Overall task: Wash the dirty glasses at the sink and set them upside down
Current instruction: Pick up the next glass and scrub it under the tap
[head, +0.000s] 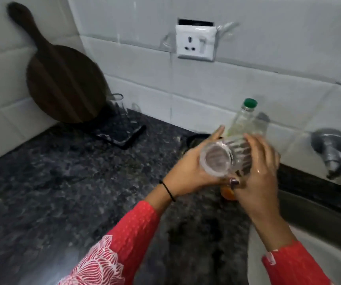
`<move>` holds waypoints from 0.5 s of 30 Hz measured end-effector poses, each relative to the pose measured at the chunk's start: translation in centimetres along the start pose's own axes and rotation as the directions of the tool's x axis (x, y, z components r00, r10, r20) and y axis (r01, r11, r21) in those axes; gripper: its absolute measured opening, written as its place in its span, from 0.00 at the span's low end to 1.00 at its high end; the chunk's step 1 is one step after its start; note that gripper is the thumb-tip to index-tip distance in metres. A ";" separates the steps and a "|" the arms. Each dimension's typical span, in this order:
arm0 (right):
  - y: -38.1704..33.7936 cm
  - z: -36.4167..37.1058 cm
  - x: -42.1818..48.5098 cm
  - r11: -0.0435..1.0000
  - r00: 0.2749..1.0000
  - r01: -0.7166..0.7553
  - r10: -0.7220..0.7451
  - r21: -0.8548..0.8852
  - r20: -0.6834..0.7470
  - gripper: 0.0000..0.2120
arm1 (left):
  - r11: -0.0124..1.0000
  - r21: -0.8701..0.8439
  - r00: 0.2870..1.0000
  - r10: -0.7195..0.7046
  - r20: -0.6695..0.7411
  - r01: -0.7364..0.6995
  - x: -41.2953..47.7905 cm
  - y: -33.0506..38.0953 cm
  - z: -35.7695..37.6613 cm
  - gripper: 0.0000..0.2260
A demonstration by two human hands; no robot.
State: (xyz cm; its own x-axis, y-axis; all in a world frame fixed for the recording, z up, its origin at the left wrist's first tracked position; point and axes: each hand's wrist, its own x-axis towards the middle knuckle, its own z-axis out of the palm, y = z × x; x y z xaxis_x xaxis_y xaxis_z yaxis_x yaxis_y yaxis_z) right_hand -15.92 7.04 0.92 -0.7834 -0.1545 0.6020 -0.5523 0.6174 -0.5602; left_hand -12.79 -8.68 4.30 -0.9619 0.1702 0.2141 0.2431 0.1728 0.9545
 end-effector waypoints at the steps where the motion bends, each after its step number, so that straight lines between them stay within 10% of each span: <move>1: -1.0 2.4 1.9 1.000 1.000 0.019 -0.019 0.010 0.007 0.35 | 1.000 0.007 0.998 -0.002 -0.069 0.002 0.6 0.0 -2.5 0.44; 7: -5.8 19.5 11.6 0.966 0.987 -0.084 0.047 0.245 0.156 0.33 | 0.992 0.081 0.926 -0.064 -0.371 0.101 5.0 -4.5 -17.5 0.18; 15: -4.5 35.1 17.3 0.860 0.883 -0.384 0.236 0.335 0.407 0.32 | 0.946 -0.027 0.886 -0.311 -0.343 0.322 10.2 -15.7 -29.4 0.22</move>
State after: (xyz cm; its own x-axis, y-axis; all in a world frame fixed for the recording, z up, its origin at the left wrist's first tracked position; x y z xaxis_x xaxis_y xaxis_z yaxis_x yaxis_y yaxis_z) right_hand -36.99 -25.45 -6.11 -0.9376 -0.3046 0.1678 -0.2697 0.3322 -0.9038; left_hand -30.09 -38.21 -2.36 -0.9712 -0.2354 -0.0360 -0.0828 0.1923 0.9778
